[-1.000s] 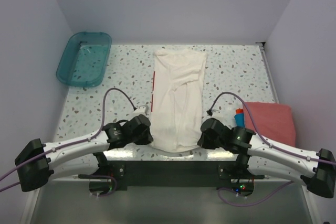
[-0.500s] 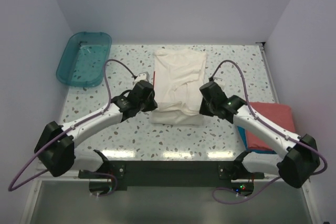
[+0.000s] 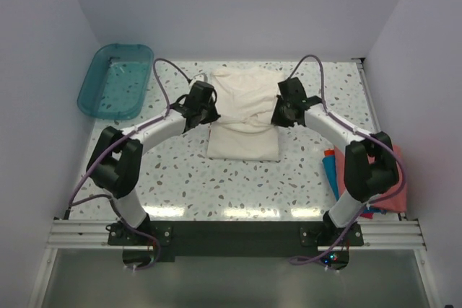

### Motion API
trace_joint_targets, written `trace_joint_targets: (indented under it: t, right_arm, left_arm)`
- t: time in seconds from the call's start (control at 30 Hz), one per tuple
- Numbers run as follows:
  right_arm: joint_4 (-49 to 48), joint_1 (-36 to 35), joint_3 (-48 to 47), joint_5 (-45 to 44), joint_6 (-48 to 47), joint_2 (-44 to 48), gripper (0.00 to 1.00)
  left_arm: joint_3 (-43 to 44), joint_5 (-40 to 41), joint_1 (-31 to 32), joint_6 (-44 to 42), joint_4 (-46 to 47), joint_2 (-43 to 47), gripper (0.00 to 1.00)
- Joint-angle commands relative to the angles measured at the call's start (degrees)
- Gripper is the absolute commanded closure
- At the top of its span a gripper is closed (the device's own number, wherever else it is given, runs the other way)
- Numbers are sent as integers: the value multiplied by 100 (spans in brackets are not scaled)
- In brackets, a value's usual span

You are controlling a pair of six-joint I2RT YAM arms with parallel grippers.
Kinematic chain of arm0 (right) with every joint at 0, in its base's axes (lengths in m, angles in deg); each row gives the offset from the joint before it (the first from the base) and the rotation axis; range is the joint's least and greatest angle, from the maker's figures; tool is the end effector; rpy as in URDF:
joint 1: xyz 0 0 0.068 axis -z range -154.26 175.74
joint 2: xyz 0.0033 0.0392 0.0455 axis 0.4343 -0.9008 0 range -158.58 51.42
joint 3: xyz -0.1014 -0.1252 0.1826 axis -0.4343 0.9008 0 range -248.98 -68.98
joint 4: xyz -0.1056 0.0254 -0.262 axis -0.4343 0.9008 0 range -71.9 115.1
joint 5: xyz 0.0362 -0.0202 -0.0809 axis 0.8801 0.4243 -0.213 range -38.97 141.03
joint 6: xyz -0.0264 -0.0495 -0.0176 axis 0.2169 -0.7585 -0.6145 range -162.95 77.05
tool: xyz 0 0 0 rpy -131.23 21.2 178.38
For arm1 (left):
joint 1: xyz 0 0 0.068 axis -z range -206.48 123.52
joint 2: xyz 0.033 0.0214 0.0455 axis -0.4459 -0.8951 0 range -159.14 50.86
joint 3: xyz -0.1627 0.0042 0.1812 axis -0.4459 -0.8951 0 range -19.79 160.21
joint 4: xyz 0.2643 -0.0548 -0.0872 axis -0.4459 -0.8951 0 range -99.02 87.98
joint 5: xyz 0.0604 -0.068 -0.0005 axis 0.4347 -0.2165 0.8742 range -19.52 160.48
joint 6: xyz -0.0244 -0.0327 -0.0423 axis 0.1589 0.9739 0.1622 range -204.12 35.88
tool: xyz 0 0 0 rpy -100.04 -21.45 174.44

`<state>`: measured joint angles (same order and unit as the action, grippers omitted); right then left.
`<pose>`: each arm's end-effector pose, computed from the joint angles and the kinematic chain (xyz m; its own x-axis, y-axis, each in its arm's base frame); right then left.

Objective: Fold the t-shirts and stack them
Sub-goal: Fold the tshirt

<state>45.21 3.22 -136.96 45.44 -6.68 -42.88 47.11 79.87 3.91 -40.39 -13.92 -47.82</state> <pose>0.3472 0.1395 0.1878 -0.7919 0.3090 -0.5267 0.1747 0.9411 0.2894 0.3477 -0.1960 0.1739 -0.7052 -0.3770 -0.6005 -0.1247 0.8996 -0.4185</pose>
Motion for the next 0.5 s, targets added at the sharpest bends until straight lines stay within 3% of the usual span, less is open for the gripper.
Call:
trace_joint_targets:
  t: [0.0,0.1,0.13,0.17,0.2,0.23,0.27,0.37,0.47]
  right_arm:
    - [-391,248,-732,373,-243,-474,100]
    - [-391,432,-1163,549,-313,-992,100]
    - [-417,494,-1338,550,-331,-1098,100]
    - [-444,582,-1410,689,-357,-1308,87]
    - [-444,626,-1506,769,-384,-1414,78]
    - [-244,661,-1785,804,-419,-1529,70]
    - [-111,714,-1910,796,-532,-1634,55]
    - [-57,723,-1851,612,-682,-1434,41]
    - [-101,662,-1508,462,-735,-942,41]
  left_arm:
    - [491,-226,-296,-206,566,-424,100]
    - [728,-744,-525,-442,899,-810,98]
    - [859,-850,-639,-496,961,-977,85]
    - [913,-920,-692,-549,1031,-1048,77]
    - [974,-1130,-814,-601,1067,-1101,61]
    - [992,-1263,-885,-619,1093,-1145,55]
    - [984,-1403,-955,-620,1102,-1119,48]
    - [721,-1449,-1105,-716,1328,-725,37]
    - [457,-1308,-1097,-813,1200,-294,36]
